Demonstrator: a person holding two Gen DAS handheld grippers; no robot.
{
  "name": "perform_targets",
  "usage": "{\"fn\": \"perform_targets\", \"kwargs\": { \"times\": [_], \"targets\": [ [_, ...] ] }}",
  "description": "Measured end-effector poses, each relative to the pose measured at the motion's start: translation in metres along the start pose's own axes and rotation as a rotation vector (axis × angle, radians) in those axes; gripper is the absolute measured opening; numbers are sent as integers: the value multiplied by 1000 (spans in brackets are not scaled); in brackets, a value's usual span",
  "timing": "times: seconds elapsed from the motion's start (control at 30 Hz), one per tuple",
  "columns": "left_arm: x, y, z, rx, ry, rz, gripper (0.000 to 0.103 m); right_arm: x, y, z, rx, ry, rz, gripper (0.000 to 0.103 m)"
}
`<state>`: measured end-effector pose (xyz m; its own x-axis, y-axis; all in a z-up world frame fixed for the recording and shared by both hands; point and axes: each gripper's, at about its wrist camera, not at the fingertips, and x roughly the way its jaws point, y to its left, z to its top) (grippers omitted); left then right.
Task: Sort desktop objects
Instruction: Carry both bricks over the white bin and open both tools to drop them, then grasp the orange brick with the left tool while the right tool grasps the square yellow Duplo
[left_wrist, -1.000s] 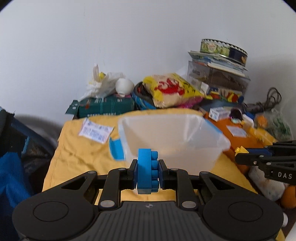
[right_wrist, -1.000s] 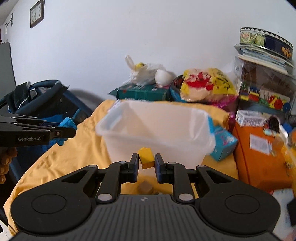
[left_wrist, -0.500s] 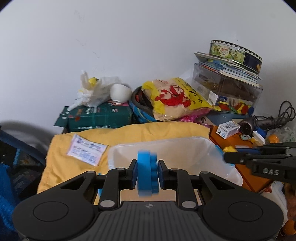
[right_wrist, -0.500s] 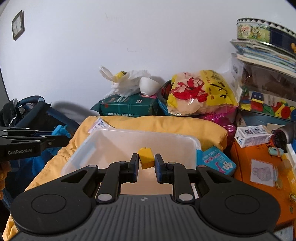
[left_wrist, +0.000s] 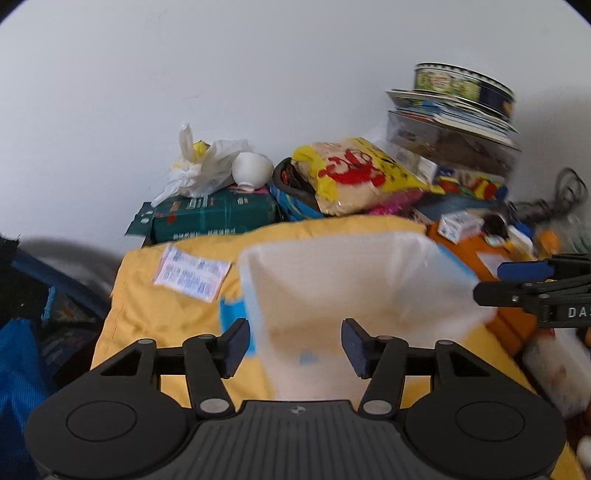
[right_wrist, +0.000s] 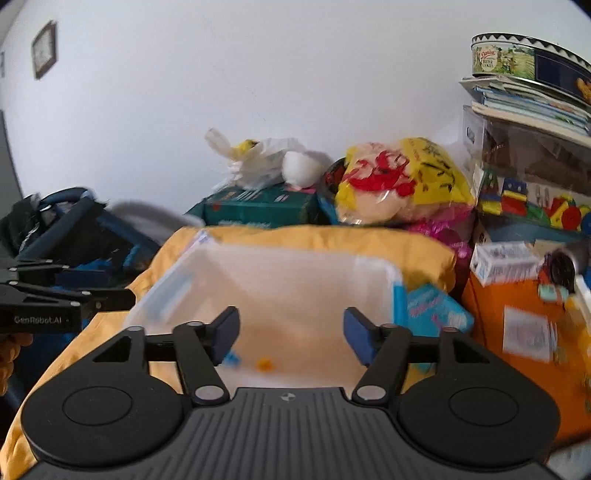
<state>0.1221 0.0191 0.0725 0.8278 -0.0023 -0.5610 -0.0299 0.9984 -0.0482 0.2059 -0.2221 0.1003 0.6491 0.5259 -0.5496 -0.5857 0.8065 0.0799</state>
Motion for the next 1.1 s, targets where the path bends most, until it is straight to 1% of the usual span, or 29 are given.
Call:
{"fn": "perform_targets", "kwargs": {
  "times": [0.07, 0.1, 0.13, 0.23, 0.33, 0.4, 0.5, 0.57, 0.73, 0.8, 0.87, 0.93, 0.97, 1.03, 1.1],
  "targets": [
    [-17, 1, -28, 7, 13, -9, 60, -16, 9, -27, -27, 5, 11, 67],
    [-23, 2, -41, 7, 20, 0, 60, -23, 14, -41, -40, 16, 14, 67],
    [-30, 2, -58, 2, 33, 7, 60, -29, 19, -57, -50, 27, 14, 67],
    [-41, 2, -96, -16, 93, 4, 60, -43, 36, -106, -80, 80, 17, 67],
    [-44, -3, -122, -40, 140, 7, 60, -45, 51, -140, -104, 150, 16, 65],
    [-43, -11, -136, -33, 173, 5, 60, -43, 60, -154, -125, 174, 21, 65],
    [-36, -23, -153, -1, 210, -12, 60, -40, 66, -167, -129, 203, -3, 63],
    [-30, -27, -159, 13, 233, -11, 60, -39, 68, -172, -118, 217, -10, 60],
    [-17, -27, -168, -20, 253, 13, 60, -40, 71, -181, -131, 234, -22, 59],
    [-12, -27, -169, -20, 257, 6, 60, -38, 71, -184, -128, 243, -23, 59],
    [-8, -30, -168, -9, 257, 1, 55, -35, 70, -185, -119, 249, -22, 57],
    [-7, -31, -169, -6, 259, -24, 40, -33, 72, -186, -129, 251, -26, 55],
    [-6, -32, -169, -7, 263, -31, 38, -31, 72, -187, -130, 253, -28, 51],
    [-6, -35, -170, -7, 260, -28, 38, -28, 72, -188, -129, 260, -41, 48],
    [-6, -35, -170, -15, 262, -26, 38, -25, 72, -188, -118, 265, -39, 48]
  ]
}}
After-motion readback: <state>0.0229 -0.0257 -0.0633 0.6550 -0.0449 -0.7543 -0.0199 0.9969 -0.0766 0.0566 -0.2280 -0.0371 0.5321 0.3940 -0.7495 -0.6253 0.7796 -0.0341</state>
